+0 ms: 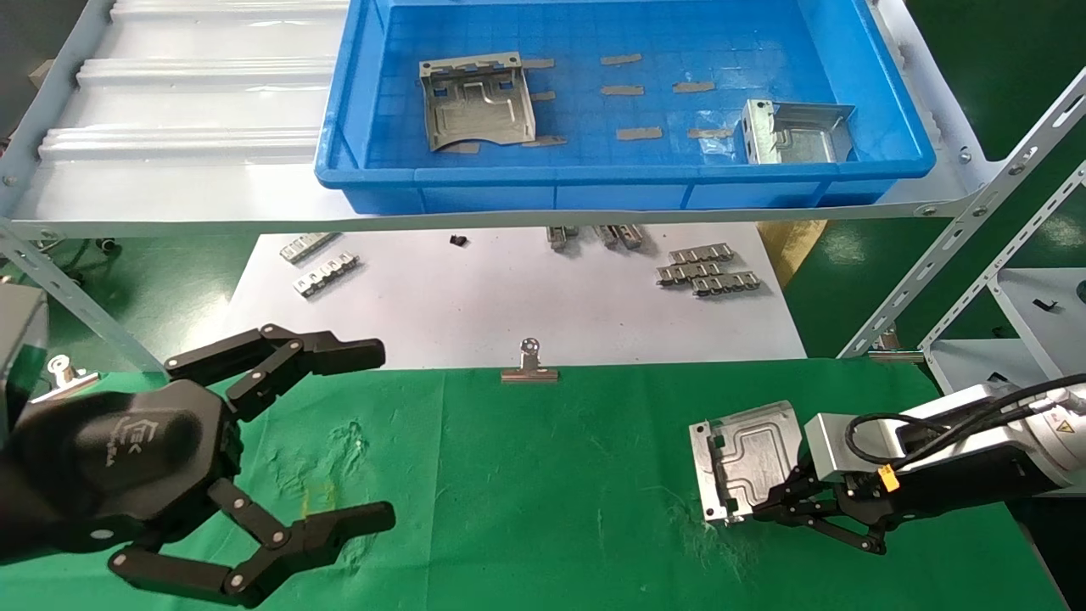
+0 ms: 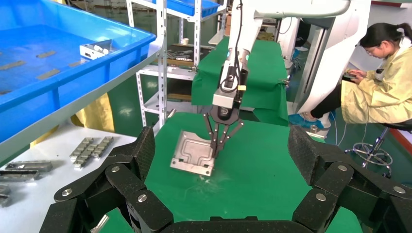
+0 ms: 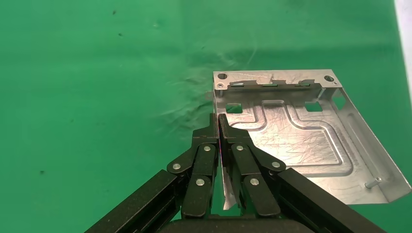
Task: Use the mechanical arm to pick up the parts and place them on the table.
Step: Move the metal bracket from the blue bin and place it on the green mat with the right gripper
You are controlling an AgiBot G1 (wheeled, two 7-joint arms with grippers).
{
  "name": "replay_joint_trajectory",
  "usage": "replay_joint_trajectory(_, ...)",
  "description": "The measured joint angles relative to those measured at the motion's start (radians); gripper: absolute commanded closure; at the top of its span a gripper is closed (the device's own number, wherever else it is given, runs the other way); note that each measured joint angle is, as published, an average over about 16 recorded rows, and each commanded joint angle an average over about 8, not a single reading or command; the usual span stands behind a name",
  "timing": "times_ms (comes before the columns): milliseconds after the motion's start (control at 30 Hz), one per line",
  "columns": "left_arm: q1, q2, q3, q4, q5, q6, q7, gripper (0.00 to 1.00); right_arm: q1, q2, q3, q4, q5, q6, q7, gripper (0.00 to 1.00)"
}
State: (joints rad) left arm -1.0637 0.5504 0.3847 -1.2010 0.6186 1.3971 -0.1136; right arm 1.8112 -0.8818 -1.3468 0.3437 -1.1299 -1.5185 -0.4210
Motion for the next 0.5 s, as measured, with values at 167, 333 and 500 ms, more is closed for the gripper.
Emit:
replay_joint_trajectory(167,0.0,0.0,0.0,0.0,0.0,0.0,0.0,0.0,0.004,-0.047,-0.009,-0.073,-0.017,0.009,-0.054,0.69)
replay_joint_trajectory(333,0.0,0.0,0.0,0.0,0.0,0.0,0.0,0.0,0.01,-0.086,-0.023,-0.129,-0.042,0.026,-0.1,0.08)
replay_joint_trajectory(500,0.0,0.0,0.0,0.0,0.0,0.0,0.0,0.0,0.022,-0.116,-0.034,-0.167,-0.063,0.034,-0.137,0.0)
